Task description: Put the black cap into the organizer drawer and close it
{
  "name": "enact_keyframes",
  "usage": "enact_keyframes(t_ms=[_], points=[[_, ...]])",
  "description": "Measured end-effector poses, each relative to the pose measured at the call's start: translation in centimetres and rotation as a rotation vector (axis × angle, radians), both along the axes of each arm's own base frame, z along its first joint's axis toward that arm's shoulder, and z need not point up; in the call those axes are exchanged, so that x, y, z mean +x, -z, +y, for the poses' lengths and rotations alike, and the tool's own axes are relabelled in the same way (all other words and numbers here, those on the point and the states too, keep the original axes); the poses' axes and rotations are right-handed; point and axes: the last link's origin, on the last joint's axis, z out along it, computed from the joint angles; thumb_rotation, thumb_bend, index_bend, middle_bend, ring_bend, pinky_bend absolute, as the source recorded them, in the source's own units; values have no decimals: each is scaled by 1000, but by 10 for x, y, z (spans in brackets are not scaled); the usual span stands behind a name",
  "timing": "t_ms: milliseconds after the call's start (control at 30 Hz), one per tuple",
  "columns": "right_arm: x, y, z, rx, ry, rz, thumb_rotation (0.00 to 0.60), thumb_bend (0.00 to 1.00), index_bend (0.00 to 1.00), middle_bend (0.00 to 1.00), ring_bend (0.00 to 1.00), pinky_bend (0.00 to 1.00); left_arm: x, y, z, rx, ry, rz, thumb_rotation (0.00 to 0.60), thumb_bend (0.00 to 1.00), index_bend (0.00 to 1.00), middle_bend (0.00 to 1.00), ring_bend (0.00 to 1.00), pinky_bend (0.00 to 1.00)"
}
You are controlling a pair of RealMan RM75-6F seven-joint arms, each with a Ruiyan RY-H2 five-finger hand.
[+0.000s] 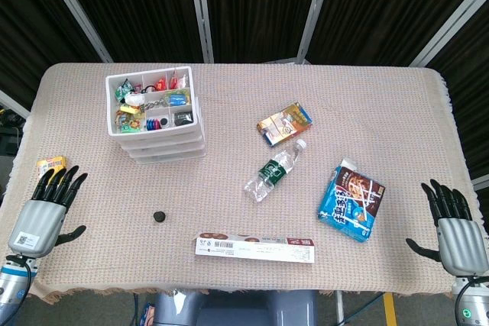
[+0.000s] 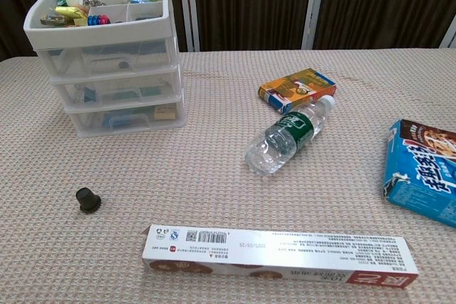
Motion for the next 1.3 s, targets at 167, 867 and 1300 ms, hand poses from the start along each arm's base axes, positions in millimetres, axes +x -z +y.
enact_keyframes(t_ms=[167,867,1300], points=[[0,0,0,2,2,-1,600,7,52,0,0,0,0,0,0,-3,-4,1,600,0,0,0,0,0],[0,0,0,1,1,-2,600,7,52,0,0,0,10,10,9,-10,-51,-152,600,569,0,735,653,615],[1,1,-1,6,-1,2,600,7,52,0,0,0,40,56,32,-293,-352,-594,600,745,0,915,823,753]])
